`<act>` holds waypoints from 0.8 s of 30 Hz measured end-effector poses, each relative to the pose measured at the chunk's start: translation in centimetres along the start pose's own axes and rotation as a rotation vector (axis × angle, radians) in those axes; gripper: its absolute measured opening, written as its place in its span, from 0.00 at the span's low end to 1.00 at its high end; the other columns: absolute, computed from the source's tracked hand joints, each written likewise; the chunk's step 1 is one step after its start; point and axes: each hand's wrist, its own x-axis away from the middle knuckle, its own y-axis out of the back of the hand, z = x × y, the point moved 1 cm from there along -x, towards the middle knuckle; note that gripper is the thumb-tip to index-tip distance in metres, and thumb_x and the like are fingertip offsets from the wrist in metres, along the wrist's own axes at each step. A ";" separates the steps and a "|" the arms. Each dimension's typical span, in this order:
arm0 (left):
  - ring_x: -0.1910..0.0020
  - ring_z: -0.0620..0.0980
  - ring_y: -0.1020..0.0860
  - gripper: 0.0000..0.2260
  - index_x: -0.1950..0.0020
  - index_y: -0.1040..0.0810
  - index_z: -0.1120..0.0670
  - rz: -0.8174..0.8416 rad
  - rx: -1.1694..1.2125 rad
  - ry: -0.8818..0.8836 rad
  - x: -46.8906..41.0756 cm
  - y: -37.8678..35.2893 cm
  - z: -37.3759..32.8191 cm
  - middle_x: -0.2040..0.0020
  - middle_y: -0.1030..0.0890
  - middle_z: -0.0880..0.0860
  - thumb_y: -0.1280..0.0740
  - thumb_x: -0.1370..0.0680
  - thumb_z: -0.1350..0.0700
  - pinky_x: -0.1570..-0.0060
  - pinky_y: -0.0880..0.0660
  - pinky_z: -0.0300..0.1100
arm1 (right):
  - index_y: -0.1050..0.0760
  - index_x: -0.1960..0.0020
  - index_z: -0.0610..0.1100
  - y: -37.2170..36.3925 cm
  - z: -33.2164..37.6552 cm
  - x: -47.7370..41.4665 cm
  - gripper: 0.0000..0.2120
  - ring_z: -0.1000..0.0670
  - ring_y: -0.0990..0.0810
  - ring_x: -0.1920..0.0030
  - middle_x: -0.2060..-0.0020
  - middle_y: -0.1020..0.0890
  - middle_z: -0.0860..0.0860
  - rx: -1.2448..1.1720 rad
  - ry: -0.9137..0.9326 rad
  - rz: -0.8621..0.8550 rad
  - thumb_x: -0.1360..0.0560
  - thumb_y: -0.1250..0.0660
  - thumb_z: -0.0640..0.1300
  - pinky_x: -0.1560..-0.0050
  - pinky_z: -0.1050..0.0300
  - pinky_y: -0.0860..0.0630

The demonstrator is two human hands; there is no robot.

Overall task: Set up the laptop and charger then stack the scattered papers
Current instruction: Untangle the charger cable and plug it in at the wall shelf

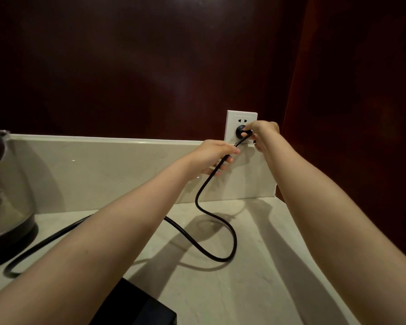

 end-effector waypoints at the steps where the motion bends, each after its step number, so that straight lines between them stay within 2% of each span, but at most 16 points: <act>1: 0.69 0.44 0.30 0.06 0.55 0.22 0.50 0.000 -0.012 -0.001 -0.1 0.1 -0.1 0.64 0.27 0.47 0.37 0.22 0.53 0.68 0.31 0.36 | 0.35 0.66 0.40 -0.1 0.1 -0.1 0.16 0.51 0.17 0.53 0.55 0.15 0.47 0.000 -0.005 0.007 0.32 0.27 0.39 0.56 0.59 0.28; 4: 0.68 0.44 0.30 0.08 0.57 0.22 0.49 -0.002 -0.036 0.012 -0.4 0.4 0.2 0.64 0.27 0.48 0.38 0.21 0.54 0.68 0.31 0.36 | 0.36 0.64 0.38 0.0 0.1 -0.4 0.17 0.48 0.16 0.52 0.53 0.16 0.45 0.007 -0.036 0.025 0.33 0.26 0.38 0.54 0.56 0.24; 7: 0.68 0.44 0.30 0.08 0.56 0.22 0.50 -0.011 -0.038 0.031 -0.5 0.7 0.9 0.64 0.27 0.48 0.39 0.20 0.54 0.68 0.32 0.35 | 0.34 0.57 0.35 0.2 0.4 -0.1 0.15 0.48 0.17 0.50 0.52 0.18 0.46 -0.010 -0.116 0.110 0.30 0.28 0.39 0.63 0.57 0.28; 8: 0.68 0.44 0.30 0.08 0.55 0.22 0.50 -0.022 -0.030 0.032 -0.5 0.7 1.0 0.64 0.27 0.48 0.39 0.20 0.54 0.68 0.32 0.35 | 0.34 0.52 0.34 0.3 0.4 0.1 0.14 0.50 0.16 0.53 0.56 0.20 0.45 -0.023 -0.129 0.141 0.28 0.30 0.38 0.69 0.58 0.30; 10: 0.68 0.44 0.30 0.07 0.52 0.22 0.51 -0.043 -0.025 0.043 -0.3 0.4 0.8 0.64 0.27 0.47 0.40 0.20 0.55 0.66 0.32 0.35 | 0.35 0.46 0.35 0.7 0.3 1.2 0.13 0.55 0.18 0.73 0.68 0.20 0.45 -0.081 -0.119 0.151 0.26 0.33 0.35 0.78 0.59 0.33; 11: 0.67 0.44 0.29 0.07 0.50 0.22 0.52 -0.055 -0.028 0.048 -0.2 0.2 0.7 0.64 0.27 0.47 0.40 0.20 0.55 0.66 0.31 0.36 | 0.36 0.46 0.38 0.8 0.2 1.7 0.12 0.54 0.22 0.78 0.69 0.20 0.45 -0.135 -0.122 0.153 0.25 0.34 0.36 0.77 0.59 0.33; 14: 0.66 0.44 0.28 0.06 0.49 0.23 0.52 -0.085 -0.039 0.064 0.5 -0.5 0.1 0.63 0.25 0.47 0.40 0.20 0.56 0.64 0.31 0.37 | 0.31 0.52 0.41 1.2 -0.7 3.5 0.09 0.52 0.21 0.67 0.59 0.19 0.47 -0.084 -0.044 0.126 0.27 0.31 0.41 0.69 0.59 0.29; 17: 0.66 0.43 0.27 0.06 0.55 0.25 0.50 -0.111 -0.086 0.068 1.5 -0.9 -0.5 0.62 0.24 0.46 0.40 0.21 0.59 0.64 0.31 0.36 | 0.31 0.39 0.40 2.3 -1.6 5.4 0.18 0.50 0.24 0.58 0.53 0.22 0.46 -0.011 -0.030 0.218 0.25 0.34 0.49 0.59 0.55 0.28; 19: 0.64 0.43 0.27 0.07 0.52 0.26 0.49 -0.112 -0.133 0.067 2.3 -1.0 -1.1 0.59 0.24 0.48 0.40 0.22 0.60 0.64 0.32 0.36 | 0.33 0.33 0.40 3.4 -1.9 6.4 0.23 0.48 0.26 0.52 0.43 0.23 0.45 0.072 -0.019 0.263 0.23 0.38 0.52 0.53 0.52 0.28; 22: 0.52 0.49 0.28 0.12 0.40 0.26 0.50 -0.084 -0.250 0.078 3.6 -1.1 -1.9 0.50 0.26 0.51 0.40 0.22 0.60 0.56 0.32 0.40 | 0.32 0.34 0.39 5.0 -1.8 7.7 0.22 0.49 0.27 0.57 0.40 0.23 0.42 0.155 0.058 0.230 0.22 0.40 0.52 0.54 0.52 0.29; 24: 0.48 0.50 0.28 0.15 0.36 0.27 0.52 -0.066 -0.309 0.086 4.4 -1.1 -2.3 0.46 0.26 0.52 0.40 0.22 0.60 0.51 0.34 0.42 | 0.29 0.36 0.38 6.1 -1.9 8.7 0.21 0.49 0.27 0.60 0.40 0.23 0.42 0.260 0.115 0.218 0.23 0.39 0.51 0.55 0.53 0.30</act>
